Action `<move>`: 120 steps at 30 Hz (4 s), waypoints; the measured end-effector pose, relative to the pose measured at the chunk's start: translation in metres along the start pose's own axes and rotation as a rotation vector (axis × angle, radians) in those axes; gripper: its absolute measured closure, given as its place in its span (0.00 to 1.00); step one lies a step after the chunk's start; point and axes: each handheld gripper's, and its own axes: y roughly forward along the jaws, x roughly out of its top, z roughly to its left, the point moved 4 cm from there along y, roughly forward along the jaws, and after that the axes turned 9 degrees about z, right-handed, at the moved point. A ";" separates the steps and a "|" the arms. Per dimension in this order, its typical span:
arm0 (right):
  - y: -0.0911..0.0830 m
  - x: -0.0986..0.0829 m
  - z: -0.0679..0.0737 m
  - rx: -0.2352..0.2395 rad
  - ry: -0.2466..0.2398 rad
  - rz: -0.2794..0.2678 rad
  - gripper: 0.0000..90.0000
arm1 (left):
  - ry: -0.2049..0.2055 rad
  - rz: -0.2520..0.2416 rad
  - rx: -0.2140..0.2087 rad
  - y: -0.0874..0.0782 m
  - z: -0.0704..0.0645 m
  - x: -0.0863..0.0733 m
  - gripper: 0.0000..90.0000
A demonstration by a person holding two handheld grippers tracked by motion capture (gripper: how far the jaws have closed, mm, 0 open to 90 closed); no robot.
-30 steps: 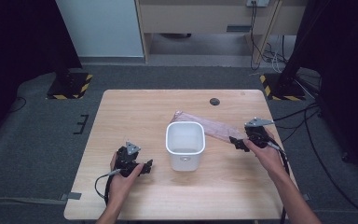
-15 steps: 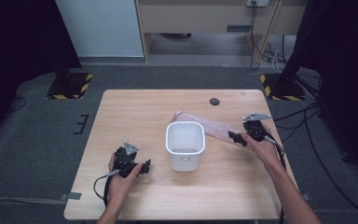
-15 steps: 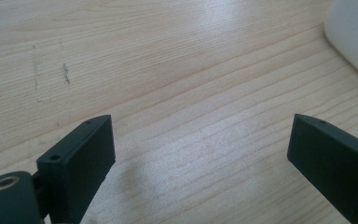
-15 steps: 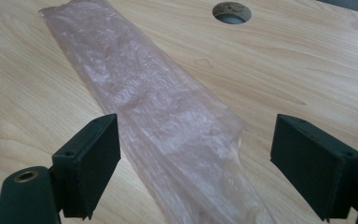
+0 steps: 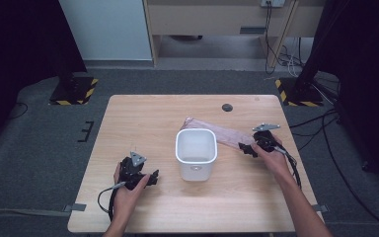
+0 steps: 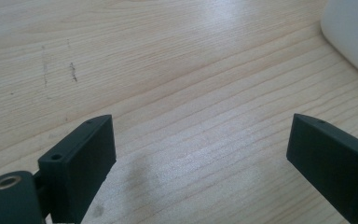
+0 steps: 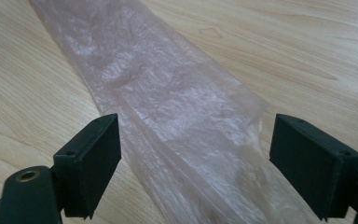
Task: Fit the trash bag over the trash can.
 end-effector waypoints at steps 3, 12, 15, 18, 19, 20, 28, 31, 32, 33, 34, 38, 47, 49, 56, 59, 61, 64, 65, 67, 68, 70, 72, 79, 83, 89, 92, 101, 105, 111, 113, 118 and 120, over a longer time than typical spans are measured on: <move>0.008 0.000 0.004 -0.010 -0.011 0.003 0.18 | -0.007 0.005 -0.002 0.001 0.000 -0.002 0.09; 0.027 0.003 0.013 0.006 -0.023 0.001 0.17 | -0.035 -0.013 -0.021 -0.004 0.003 -0.004 0.09; 0.026 0.002 0.012 0.006 -0.027 0.000 0.18 | -0.045 -0.016 -0.025 -0.006 0.004 -0.005 0.10; 0.024 0.000 0.012 0.009 -0.027 -0.003 0.23 | -0.046 -0.023 -0.018 -0.008 0.004 -0.004 0.10; 0.023 -0.001 0.012 0.013 -0.027 -0.013 0.33 | -0.047 -0.026 -0.018 -0.009 0.004 -0.004 0.10; 0.021 -0.001 0.011 0.011 -0.027 -0.028 0.42 | -0.046 -0.028 -0.018 -0.009 0.003 -0.004 0.10; 0.007 -0.014 0.004 0.027 -0.007 -0.049 0.93 | -0.032 -0.043 -0.019 -0.014 0.001 -0.002 0.10; -0.007 -0.020 0.004 0.041 -0.024 -0.056 0.96 | -0.028 -0.045 -0.015 -0.014 0.000 -0.001 0.10; -0.016 -0.021 0.003 0.042 -0.026 -0.053 0.97 | -0.025 -0.046 -0.014 -0.015 0.000 -0.001 0.10; -0.021 -0.021 0.003 0.042 -0.034 -0.052 0.97 | -0.020 -0.048 -0.010 -0.016 -0.001 0.000 0.10; -0.030 -0.021 0.003 0.042 -0.044 -0.050 0.97 | -0.017 -0.051 -0.006 -0.017 -0.001 0.000 0.10; -0.065 -0.027 0.006 0.083 -0.045 -0.055 0.98 | -0.011 -0.057 -0.003 -0.020 -0.003 0.000 0.10; -0.096 -0.037 0.004 0.136 -0.009 -0.078 0.98 | -0.011 -0.057 -0.001 -0.020 -0.003 0.001 0.10; -0.098 -0.036 0.002 0.137 0.002 -0.084 0.98 | -0.011 -0.058 -0.001 -0.020 -0.002 0.001 0.10; -0.116 -0.031 -0.001 0.133 0.023 -0.124 0.98 | -0.012 -0.055 0.005 -0.021 -0.001 0.000 0.10; -0.125 -0.029 -0.003 0.135 0.033 -0.148 0.98 | -0.009 -0.056 0.005 -0.021 -0.002 0.001 0.10; -0.129 -0.028 -0.004 0.140 0.038 -0.156 0.98 | -0.004 -0.054 0.007 -0.021 -0.003 0.001 0.10; -0.134 -0.024 -0.004 0.137 0.028 -0.167 0.98 | -0.004 -0.050 0.005 -0.019 -0.003 0.000 0.10; -0.136 -0.023 -0.004 0.139 0.032 -0.172 0.98 | -0.001 -0.047 0.005 -0.019 -0.003 0.000 0.10; -0.139 -0.020 -0.004 0.140 0.029 -0.183 0.98 | -0.002 -0.047 0.007 -0.019 -0.002 0.000 0.10; -0.141 -0.019 -0.003 0.142 0.028 -0.188 0.99 | -0.001 -0.047 0.008 -0.019 -0.002 0.000 0.10; -0.145 -0.017 -0.002 0.144 0.025 -0.202 0.98 | -0.002 -0.048 0.008 -0.019 -0.002 0.000 0.10; -0.148 -0.016 0.000 0.151 0.025 -0.210 0.98 | -0.002 -0.048 0.008 -0.020 -0.002 0.000 0.10; -0.161 -0.010 0.003 0.167 0.027 -0.244 0.99 | 0.001 -0.051 0.010 -0.020 -0.002 0.001 0.10; -0.165 -0.006 0.006 0.172 0.018 -0.256 0.99 | 0.004 -0.051 0.009 -0.020 -0.002 0.000 0.10; -0.177 -0.002 0.011 0.183 0.008 -0.281 0.99 | 0.009 -0.051 0.010 -0.020 -0.003 0.001 0.10; -0.183 -0.001 0.012 0.186 -0.006 -0.289 0.99 | 0.007 -0.047 0.010 -0.019 -0.002 0.000 0.10; -0.198 -0.001 0.021 0.221 -0.058 -0.297 0.98 | 0.004 -0.042 0.011 -0.017 -0.002 0.000 0.10; -0.203 0.000 0.029 0.234 -0.090 -0.285 0.98 | 0.003 -0.042 0.013 -0.017 -0.001 0.000 0.10; -0.206 0.000 0.036 0.228 -0.136 -0.252 0.98 | 0.007 -0.038 0.015 -0.017 0.000 0.000 0.10; -0.206 0.000 0.038 0.228 -0.152 -0.236 0.98 | 0.007 -0.038 0.015 -0.017 0.000 0.000 0.10; -0.208 -0.001 0.043 0.228 -0.199 -0.199 0.98 | 0.005 -0.040 0.017 -0.017 0.000 0.000 0.10; -0.209 0.000 0.046 0.228 -0.221 -0.179 0.98 | 0.004 -0.041 0.019 -0.017 0.000 0.000 0.10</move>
